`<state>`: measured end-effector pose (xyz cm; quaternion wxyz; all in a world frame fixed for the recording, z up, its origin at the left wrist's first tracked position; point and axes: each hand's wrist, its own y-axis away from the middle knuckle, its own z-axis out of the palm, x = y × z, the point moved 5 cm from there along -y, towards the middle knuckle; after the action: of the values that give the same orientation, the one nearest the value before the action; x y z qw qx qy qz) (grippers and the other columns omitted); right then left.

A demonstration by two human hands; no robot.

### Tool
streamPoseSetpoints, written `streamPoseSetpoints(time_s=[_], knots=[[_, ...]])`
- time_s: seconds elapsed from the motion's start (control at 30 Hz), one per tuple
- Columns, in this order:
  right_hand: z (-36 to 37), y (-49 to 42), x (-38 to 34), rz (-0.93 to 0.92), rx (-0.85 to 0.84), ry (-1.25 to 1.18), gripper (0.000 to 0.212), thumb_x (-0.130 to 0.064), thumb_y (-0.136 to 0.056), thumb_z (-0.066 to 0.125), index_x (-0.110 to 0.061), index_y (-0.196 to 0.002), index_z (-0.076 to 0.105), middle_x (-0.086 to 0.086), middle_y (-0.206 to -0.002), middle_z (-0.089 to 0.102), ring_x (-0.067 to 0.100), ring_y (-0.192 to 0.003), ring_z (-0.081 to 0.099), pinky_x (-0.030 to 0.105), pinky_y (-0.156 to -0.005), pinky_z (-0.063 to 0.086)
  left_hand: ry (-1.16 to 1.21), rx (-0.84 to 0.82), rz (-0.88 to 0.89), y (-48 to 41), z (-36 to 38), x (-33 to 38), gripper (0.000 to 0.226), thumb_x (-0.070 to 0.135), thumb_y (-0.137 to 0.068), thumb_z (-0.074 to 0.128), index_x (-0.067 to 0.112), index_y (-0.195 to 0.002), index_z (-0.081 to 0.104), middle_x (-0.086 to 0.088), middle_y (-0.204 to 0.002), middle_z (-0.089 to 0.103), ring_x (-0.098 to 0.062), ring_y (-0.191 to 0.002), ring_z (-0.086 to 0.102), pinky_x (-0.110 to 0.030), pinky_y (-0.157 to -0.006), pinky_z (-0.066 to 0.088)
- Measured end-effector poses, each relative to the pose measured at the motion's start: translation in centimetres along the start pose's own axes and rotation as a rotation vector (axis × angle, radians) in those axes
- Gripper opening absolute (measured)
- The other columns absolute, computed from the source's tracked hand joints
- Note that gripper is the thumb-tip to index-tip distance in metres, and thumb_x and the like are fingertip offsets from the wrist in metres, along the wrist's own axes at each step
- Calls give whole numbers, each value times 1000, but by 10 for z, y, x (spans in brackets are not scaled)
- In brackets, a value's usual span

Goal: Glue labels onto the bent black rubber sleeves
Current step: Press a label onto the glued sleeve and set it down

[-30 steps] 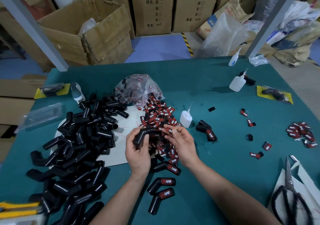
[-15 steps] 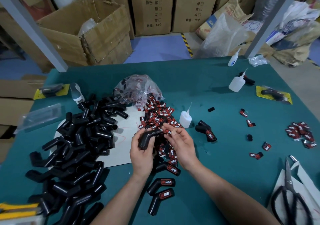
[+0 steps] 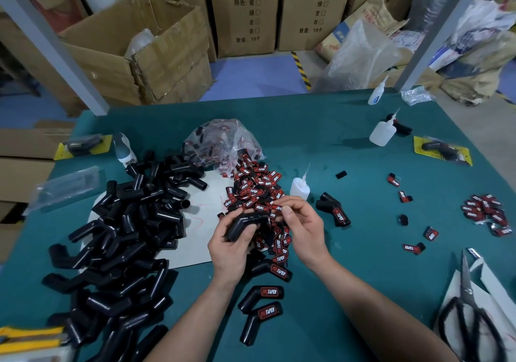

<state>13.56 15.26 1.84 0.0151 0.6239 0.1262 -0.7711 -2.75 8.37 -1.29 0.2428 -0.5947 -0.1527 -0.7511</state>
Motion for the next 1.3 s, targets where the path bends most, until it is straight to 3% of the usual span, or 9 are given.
streamPoseSetpoints(time_s=[0.1, 0.23, 0.4, 0.9, 1.1, 1.3], knots=[[0, -2, -9, -132, -73, 151, 9, -26, -100, 62, -24, -103, 71, 1, -112, 68, 26, -108, 64, 34, -94, 51, -27, -15, 8, 1, 1, 0, 46, 6, -84, 80, 40, -115, 74, 5, -113, 78, -7, -103, 72, -19, -90, 55], [3, -2, -11, -146, -146, 263, 6, -25, -96, 68, -21, -97, 73, -4, -112, 66, 25, -107, 65, 35, -94, 52, -46, -57, -20, 1, 3, -3, 37, 12, -84, 78, 33, -115, 75, -3, -117, 76, -15, -107, 72, -25, -94, 56], [3, -4, -8, -82, -170, 228, 4, -22, -88, 75, -22, -91, 78, -5, -109, 65, 21, -105, 65, 36, -91, 53, -25, -85, -102, 0, 6, -7, 42, 14, -84, 79, 39, -117, 75, -2, -116, 77, -13, -104, 73, -24, -90, 57], [2, -4, -1, -78, -186, 274, 4, -23, -89, 76, -23, -92, 78, -2, -110, 65, 24, -106, 64, 37, -91, 53, -99, -91, -91, 1, 6, -4, 44, 11, -89, 79, 47, -115, 74, 4, -115, 77, -13, -106, 73, -26, -94, 57], [1, -4, 1, -85, -184, 295, 9, -22, -89, 76, -14, -93, 78, -1, -111, 65, 24, -107, 64, 38, -92, 54, -117, -80, -92, 2, 6, -4, 37, 24, -85, 77, 48, -113, 74, 4, -116, 77, -16, -107, 73, -29, -95, 57], [1, -4, 0, -97, -181, 302, 6, -23, -89, 76, -20, -93, 78, -3, -111, 66, 24, -106, 65, 39, -91, 54, -101, -76, -77, 2, 6, -2, 40, 12, -90, 76, 45, -113, 75, 4, -115, 77, -12, -105, 73, -23, -92, 56]])
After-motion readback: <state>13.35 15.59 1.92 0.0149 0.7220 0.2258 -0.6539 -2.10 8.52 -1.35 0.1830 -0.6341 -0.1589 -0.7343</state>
